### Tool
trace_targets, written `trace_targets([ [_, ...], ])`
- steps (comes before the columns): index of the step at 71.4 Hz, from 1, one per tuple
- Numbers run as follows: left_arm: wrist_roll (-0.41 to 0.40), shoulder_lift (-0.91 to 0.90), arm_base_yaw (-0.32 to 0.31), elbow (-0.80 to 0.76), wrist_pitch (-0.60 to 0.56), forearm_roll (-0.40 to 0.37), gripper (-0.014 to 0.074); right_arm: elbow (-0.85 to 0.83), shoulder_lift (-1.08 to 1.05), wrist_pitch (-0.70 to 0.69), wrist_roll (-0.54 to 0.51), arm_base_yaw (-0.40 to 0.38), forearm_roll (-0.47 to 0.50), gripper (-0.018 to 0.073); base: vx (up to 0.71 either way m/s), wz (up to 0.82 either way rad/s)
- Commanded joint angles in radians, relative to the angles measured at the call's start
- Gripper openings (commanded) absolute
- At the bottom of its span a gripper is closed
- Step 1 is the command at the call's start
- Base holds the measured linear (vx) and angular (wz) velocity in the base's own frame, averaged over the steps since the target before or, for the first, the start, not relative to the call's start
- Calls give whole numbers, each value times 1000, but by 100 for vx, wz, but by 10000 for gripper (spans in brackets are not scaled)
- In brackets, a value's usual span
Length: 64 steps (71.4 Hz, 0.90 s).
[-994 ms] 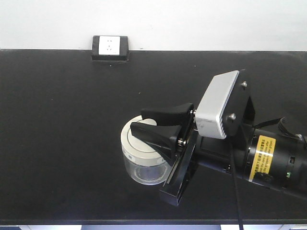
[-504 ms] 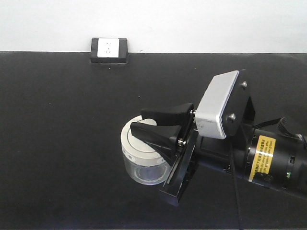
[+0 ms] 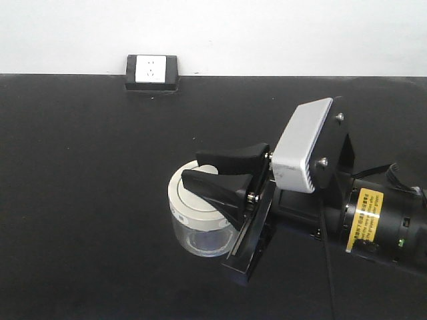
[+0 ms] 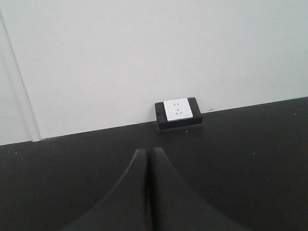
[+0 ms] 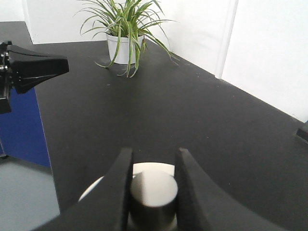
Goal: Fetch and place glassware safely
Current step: 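Hold the jar steady above the countertop with the right gripper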
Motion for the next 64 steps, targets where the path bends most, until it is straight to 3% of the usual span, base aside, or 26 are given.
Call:
trace_targets([
  [1,-8,6,-1,-30,-71,-4,-7,-33,-25,-52,-7,0,36,0,0,0],
  [64,-8,7,-1,-30,-71,-4,-7,-33,-25,-53,-7,0,36,0,0,0],
])
